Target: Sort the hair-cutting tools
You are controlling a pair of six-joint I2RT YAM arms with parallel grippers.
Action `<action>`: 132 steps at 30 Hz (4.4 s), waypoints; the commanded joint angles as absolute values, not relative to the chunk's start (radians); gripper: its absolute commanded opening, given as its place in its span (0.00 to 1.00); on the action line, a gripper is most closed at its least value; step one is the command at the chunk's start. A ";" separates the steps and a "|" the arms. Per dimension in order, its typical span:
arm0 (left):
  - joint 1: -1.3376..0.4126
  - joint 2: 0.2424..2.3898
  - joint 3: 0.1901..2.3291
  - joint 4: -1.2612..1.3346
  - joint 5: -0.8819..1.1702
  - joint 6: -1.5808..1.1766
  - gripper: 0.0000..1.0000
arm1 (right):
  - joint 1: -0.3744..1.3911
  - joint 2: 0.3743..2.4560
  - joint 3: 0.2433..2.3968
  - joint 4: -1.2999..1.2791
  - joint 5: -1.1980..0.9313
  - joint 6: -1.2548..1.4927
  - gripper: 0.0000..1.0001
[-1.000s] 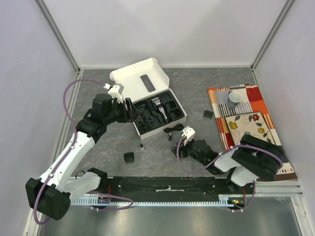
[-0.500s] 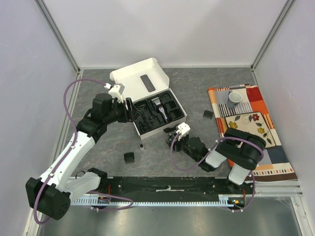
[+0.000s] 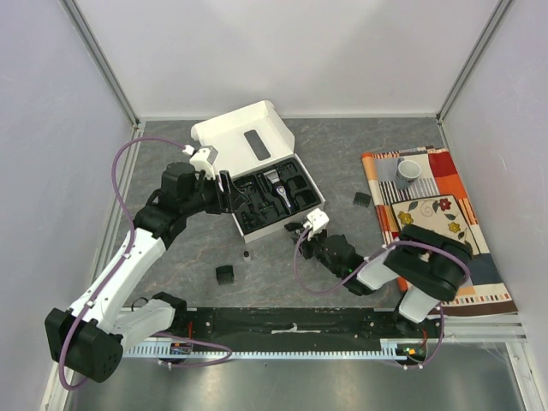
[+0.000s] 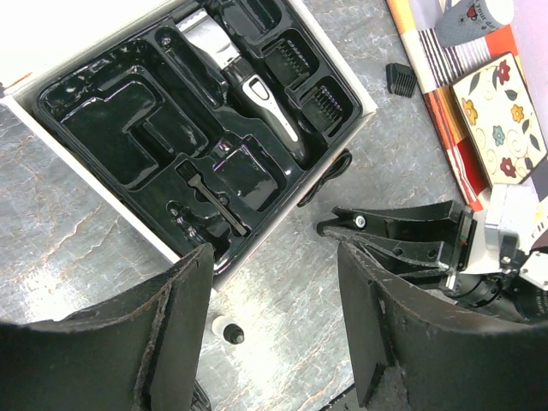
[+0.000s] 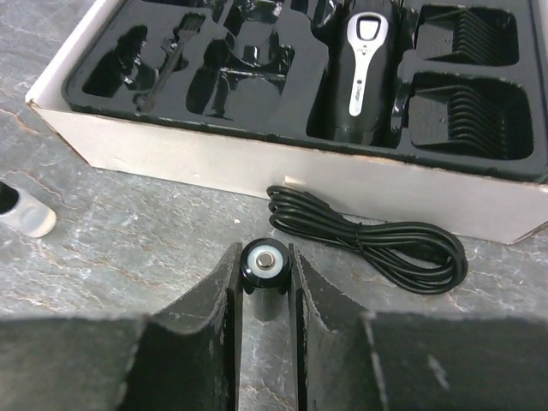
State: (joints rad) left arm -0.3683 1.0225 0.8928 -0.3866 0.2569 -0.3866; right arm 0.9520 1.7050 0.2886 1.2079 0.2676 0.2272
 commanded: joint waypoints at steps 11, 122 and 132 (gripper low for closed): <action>-0.373 0.994 0.897 -0.354 0.298 -0.350 0.66 | 0.954 1.507 1.038 0.011 0.258 0.154 0.09; -0.371 0.957 0.897 -0.373 0.216 -0.359 0.65 | 0.742 2.048 1.701 -0.281 0.090 0.295 0.06; -0.371 0.954 0.900 -0.385 0.190 -0.351 0.65 | 0.744 1.751 1.430 -0.258 0.221 0.244 0.30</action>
